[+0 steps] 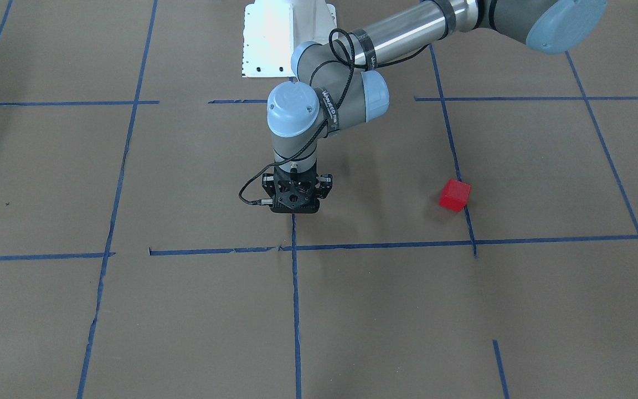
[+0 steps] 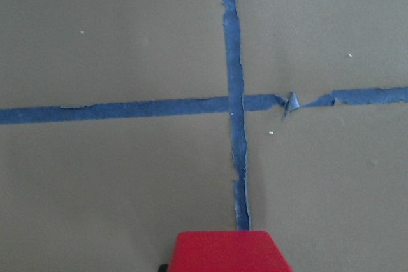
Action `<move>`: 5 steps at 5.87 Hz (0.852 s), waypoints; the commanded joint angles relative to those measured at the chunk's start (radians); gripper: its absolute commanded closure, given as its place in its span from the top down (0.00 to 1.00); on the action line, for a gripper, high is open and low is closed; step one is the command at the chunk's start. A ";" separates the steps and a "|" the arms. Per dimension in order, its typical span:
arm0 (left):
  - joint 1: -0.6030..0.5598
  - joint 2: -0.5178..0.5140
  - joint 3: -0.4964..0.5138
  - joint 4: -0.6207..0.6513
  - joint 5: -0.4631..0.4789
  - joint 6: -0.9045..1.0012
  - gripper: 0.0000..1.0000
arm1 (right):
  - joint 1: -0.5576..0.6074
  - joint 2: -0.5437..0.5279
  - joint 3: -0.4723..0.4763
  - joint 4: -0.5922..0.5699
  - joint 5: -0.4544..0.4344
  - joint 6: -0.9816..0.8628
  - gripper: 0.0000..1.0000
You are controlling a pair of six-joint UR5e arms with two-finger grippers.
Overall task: Form red blocks into L shape at center
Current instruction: 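Lower the cube just beyond the center cube, farther from the robot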
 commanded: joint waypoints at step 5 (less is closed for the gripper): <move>0.023 0.006 0.001 0.001 -0.002 -0.074 0.17 | 0.000 0.000 -0.004 -0.001 0.000 0.000 1.00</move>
